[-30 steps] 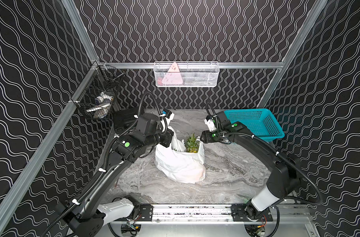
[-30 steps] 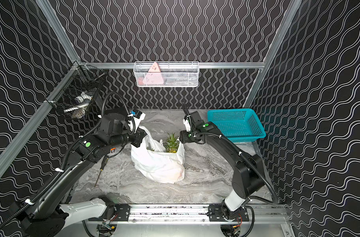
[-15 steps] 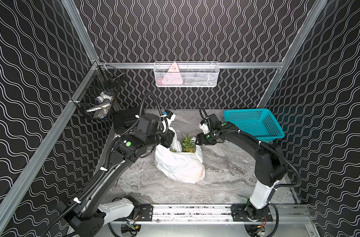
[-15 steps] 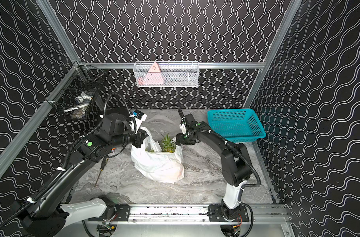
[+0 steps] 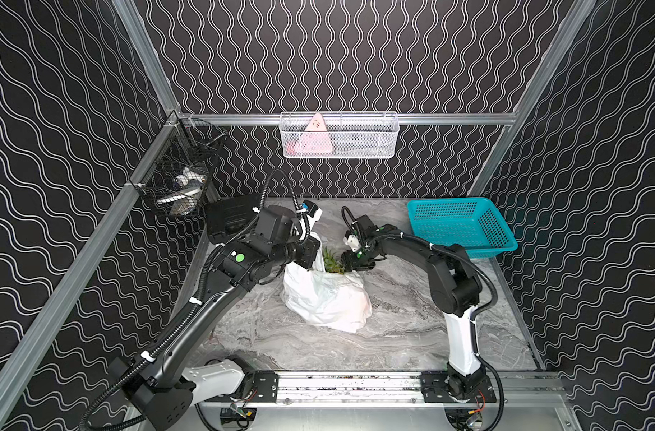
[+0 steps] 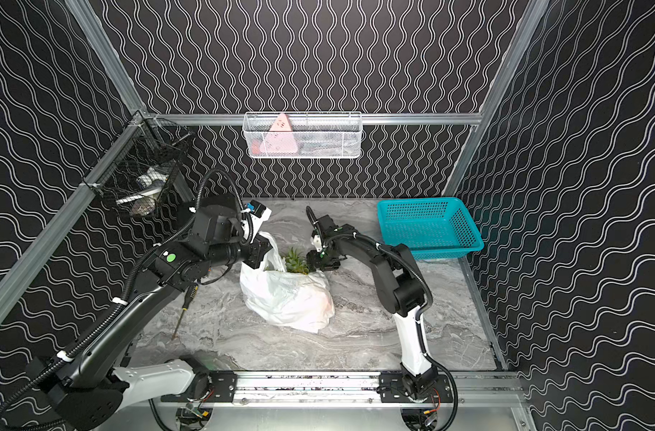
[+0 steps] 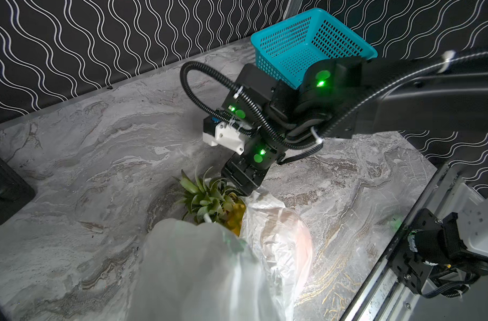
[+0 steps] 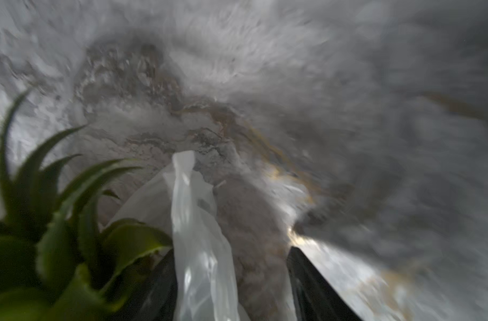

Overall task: Place the pineapple into a plastic bag & tie a knot
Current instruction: Adjust the plastic bag at the center of the board.

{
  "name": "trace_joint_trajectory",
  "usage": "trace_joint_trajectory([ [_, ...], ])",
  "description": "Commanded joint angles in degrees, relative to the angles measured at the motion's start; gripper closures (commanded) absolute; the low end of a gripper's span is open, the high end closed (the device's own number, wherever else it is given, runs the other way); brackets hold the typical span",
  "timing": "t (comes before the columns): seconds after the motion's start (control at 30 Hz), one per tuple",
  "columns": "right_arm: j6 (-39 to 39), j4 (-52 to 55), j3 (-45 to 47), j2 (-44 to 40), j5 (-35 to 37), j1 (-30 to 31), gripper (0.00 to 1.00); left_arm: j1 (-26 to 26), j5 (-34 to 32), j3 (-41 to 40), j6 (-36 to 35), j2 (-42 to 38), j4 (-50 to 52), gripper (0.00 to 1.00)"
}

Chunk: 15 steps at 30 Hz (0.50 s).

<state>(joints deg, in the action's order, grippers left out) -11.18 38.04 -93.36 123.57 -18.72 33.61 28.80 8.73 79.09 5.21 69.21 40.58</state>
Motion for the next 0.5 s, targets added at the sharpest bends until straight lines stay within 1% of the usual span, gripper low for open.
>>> trace_joint_trajectory([
  [0.0,5.4,3.1,-3.1,3.1,-1.9,1.9,0.42,0.0,-0.2,-0.4,-1.4,0.3,-1.1,1.00],
  [0.07,7.5,5.9,-5.6,5.6,-0.4,2.8,0.56,0.0,-0.7,-1.3,-1.4,0.3,-0.9,1.00],
  [0.13,9.1,6.8,-6.7,7.1,0.5,3.2,0.78,0.0,-1.0,-2.6,-1.3,0.2,-1.2,1.00],
  [0.2,9.5,6.3,-6.8,6.9,4.1,3.3,1.00,-0.1,-1.3,-3.1,-1.3,0.1,-0.9,1.00],
  [0.27,8.5,4.3,-5.5,5.0,13.5,3.2,1.00,-0.1,-2.4,-3.7,-0.9,-0.4,-1.1,1.00],
  [0.3,7.7,2.4,-4.1,2.7,19.3,2.9,1.00,-0.1,-3.4,-3.8,-0.8,-0.5,-1.1,1.00],
  [0.4,5.7,-4.6,2.5,-6.9,32.0,0.8,1.00,-0.1,-3.7,-2.3,-0.8,-0.6,-0.6,1.00],
  [0.43,6.6,-6.8,4.6,-11.3,36.1,0.3,1.00,-0.1,-3.4,-1.4,-0.8,-0.5,-0.6,1.00],
  [0.47,7.5,-7.8,5.7,-13.9,39.7,0.0,1.00,-0.1,-3.1,-0.7,-0.7,-0.4,-0.6,1.00],
])
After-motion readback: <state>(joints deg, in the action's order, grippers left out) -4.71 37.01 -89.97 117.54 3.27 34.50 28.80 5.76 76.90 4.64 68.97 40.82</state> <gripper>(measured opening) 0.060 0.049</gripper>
